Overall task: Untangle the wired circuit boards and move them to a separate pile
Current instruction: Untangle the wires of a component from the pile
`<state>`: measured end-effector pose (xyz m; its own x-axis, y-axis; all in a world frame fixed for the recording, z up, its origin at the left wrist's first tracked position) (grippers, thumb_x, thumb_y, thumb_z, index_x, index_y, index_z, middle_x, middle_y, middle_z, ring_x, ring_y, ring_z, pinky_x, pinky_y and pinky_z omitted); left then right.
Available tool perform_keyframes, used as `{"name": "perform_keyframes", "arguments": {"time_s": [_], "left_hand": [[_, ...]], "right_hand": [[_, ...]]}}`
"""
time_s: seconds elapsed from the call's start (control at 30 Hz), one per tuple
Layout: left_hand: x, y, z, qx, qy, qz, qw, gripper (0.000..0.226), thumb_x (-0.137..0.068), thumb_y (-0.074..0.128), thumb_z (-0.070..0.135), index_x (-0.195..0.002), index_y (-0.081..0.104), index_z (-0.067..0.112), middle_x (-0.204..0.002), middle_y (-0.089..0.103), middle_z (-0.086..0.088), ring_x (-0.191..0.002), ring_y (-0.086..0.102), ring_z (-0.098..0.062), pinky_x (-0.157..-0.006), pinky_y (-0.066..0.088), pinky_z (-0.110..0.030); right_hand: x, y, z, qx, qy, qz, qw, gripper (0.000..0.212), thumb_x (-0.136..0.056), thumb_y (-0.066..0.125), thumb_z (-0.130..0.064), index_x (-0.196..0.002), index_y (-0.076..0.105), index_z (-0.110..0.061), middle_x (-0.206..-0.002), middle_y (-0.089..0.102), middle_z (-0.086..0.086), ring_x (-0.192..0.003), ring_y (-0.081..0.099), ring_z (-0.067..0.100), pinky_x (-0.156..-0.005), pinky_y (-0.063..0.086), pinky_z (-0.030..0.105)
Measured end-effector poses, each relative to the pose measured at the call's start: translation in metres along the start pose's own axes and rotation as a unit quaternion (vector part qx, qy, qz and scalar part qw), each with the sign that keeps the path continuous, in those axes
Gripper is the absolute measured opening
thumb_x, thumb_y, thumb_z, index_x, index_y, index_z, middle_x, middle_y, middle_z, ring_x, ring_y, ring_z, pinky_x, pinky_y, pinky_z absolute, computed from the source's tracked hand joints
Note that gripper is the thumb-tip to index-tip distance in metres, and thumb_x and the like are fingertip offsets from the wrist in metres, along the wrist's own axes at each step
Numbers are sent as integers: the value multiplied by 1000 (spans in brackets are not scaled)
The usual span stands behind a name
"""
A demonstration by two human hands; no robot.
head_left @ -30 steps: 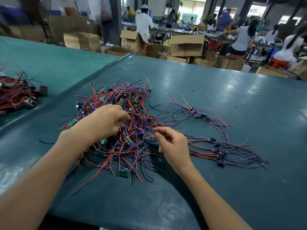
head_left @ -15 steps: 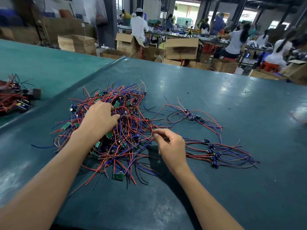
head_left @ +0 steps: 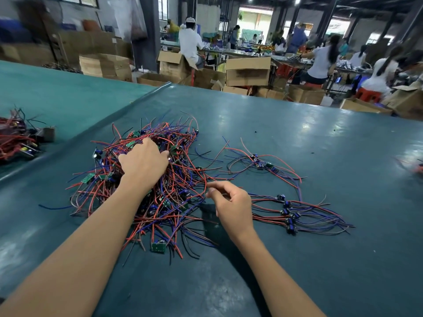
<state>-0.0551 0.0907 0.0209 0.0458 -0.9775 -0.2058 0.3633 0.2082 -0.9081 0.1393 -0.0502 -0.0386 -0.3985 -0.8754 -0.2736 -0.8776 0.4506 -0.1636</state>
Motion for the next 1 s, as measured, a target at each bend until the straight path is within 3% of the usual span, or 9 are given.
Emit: {"name": "perform_keyframes", "arguments": {"time_s": [0.13,0.3,0.37,0.43,0.5,0.57,0.77,0.87,1.0], "left_hand": [[0,-5,5,-23,32,33,999,28,-93,55,29,-106,68,8,-114,63,-18,-105,59,-40,-97,36,-49],[8,-24,12,14,60,92,994,31,-92,59,38,-107,71,15,-113,54,-17,-111,49,-40,-96,33,-52],[11,-28,14,51,53,74,995,24,-91,59,37,-95,71,16,-103,57,-14,-104,54,-39,-93,33,-53],[14,-35,15,105,37,56,992,22,-90,57,33,-82,65,14,-80,59,-6,-84,56,-34,-87,33,-50],[15,-47,16,163,21,46,985,17,-90,58,36,-91,60,18,-78,62,2,-81,53,-28,-89,34,-44],[14,-62,21,238,30,30,970,20,-89,63,41,-100,59,24,-92,70,3,-95,62,-25,-99,44,-45],[43,-115,66,408,211,75,885,18,-91,72,34,-103,62,25,-86,77,7,-81,72,-11,-82,56,-31],[57,-118,82,524,264,-35,809,15,-94,71,24,-105,63,17,-88,78,-2,-71,72,-15,-72,59,-31],[75,-87,91,615,211,-267,711,26,-89,67,26,-109,65,10,-98,76,-14,-72,71,-17,-68,62,-34]], "right_hand": [[1,0,1,-1,6,0,1000,19,-90,64,-12,-90,76,-27,-77,75,-7,-51,54,2,-55,40,15],[0,0,1,8,19,-2,1000,16,-88,65,-14,-92,76,-25,-74,74,-9,-53,55,1,-54,41,16],[0,0,1,1,17,1,1000,16,-88,67,-11,-92,77,-21,-73,74,-7,-52,52,0,-53,39,15],[1,0,1,-2,12,4,1000,16,-89,67,-9,-92,78,-20,-73,74,-4,-50,48,1,-51,37,13],[1,1,2,-5,12,4,1000,17,-90,66,-8,-92,78,-20,-74,74,-2,-49,45,3,-48,35,14],[1,1,1,10,10,6,1000,19,-90,65,-9,-93,78,-22,-75,74,-5,-48,47,2,-48,34,12],[3,-1,-6,-4,-2,3,1000,20,-90,65,-6,-94,78,-21,-77,75,-4,-49,52,0,-51,35,10],[5,-2,-11,-87,4,-24,996,17,-90,64,-8,-97,76,-18,-78,74,4,-47,43,4,-50,34,21],[0,-15,-21,-244,14,-35,969,17,-93,61,0,-97,76,-6,-74,67,11,-39,29,12,-39,25,19]]}}
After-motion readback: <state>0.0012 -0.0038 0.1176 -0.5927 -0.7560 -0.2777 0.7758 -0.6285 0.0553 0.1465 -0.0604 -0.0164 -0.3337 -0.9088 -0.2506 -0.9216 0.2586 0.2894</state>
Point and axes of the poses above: each hand's wrist, its own x-axis away from the middle knuckle, its own y-axis out of the palm, z = x × y, the point moved 6 cm from there along -x, towards the middle knuckle
